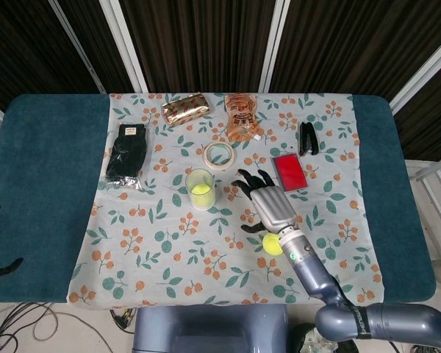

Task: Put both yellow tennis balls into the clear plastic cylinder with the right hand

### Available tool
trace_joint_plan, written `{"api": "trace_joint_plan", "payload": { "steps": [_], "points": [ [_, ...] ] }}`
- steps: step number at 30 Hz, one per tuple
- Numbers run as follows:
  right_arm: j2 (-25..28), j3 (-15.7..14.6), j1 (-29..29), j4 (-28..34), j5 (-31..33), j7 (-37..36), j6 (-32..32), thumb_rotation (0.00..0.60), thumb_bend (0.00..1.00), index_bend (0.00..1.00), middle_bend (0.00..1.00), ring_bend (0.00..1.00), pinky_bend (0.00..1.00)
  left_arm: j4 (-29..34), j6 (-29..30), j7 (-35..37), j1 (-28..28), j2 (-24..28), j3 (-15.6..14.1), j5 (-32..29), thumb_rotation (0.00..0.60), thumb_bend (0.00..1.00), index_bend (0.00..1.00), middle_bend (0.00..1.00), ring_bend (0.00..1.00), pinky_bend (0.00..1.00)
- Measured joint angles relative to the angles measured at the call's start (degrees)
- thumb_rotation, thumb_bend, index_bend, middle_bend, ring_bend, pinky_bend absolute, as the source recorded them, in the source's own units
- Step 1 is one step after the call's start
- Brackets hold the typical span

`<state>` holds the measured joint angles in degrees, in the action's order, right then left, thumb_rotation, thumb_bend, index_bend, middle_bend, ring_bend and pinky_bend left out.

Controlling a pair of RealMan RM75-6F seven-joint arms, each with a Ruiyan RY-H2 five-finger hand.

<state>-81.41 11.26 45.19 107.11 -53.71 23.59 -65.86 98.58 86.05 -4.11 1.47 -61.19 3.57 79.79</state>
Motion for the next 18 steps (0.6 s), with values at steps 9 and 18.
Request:
{"api": "trace_joint_plan", "payload": {
  "steps": [9, 18],
  "points": [
    [-0.83, -9.21, -7.96, -2.99, -9.03, -5.87, -2.0, 0.6, 0.19, 0.21, 0.07, 0.18, 0.0, 0.09, -0.45, -0.91, 0.17, -0.24, -0.28, 0.08, 0.6, 0.01, 0.08, 0.0, 0.0, 0.01],
    [-3.5, -9.96, -10.17, -7.59, -9.81, -8.45, -0.52, 0.6, 0.19, 0.21, 0.07, 0.18, 0.0, -0.02, -0.34, -1.23, 0.2, -0.35, -0.21, 0.01, 0.6, 0.01, 0.08, 0.0, 0.0, 0.01]
  ]
}}
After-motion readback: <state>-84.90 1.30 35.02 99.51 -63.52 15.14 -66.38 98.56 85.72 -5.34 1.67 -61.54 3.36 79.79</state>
